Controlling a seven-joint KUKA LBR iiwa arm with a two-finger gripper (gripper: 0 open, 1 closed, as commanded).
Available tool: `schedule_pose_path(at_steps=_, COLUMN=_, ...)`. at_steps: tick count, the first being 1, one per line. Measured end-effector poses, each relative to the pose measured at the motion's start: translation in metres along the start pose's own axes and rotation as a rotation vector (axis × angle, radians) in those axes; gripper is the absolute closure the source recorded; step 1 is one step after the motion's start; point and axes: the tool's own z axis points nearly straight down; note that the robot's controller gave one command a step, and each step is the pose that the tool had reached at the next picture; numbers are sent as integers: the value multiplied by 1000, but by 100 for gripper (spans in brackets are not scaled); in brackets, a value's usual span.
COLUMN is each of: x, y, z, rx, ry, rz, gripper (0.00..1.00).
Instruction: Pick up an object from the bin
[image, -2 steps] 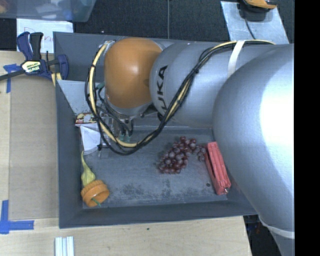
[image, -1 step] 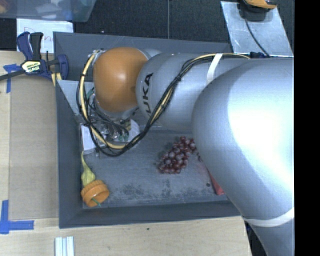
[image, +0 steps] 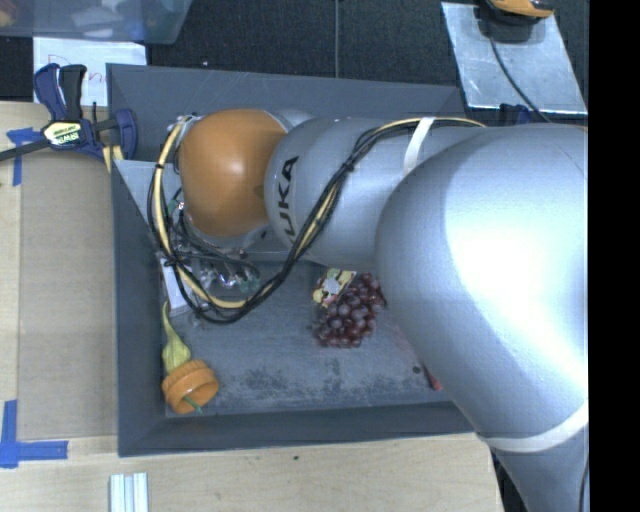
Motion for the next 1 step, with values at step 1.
schedule_pose_path(at_steps=1, x=2, y=4, z=-25, rx=1, ry=-7, rz=-297, gripper=0)
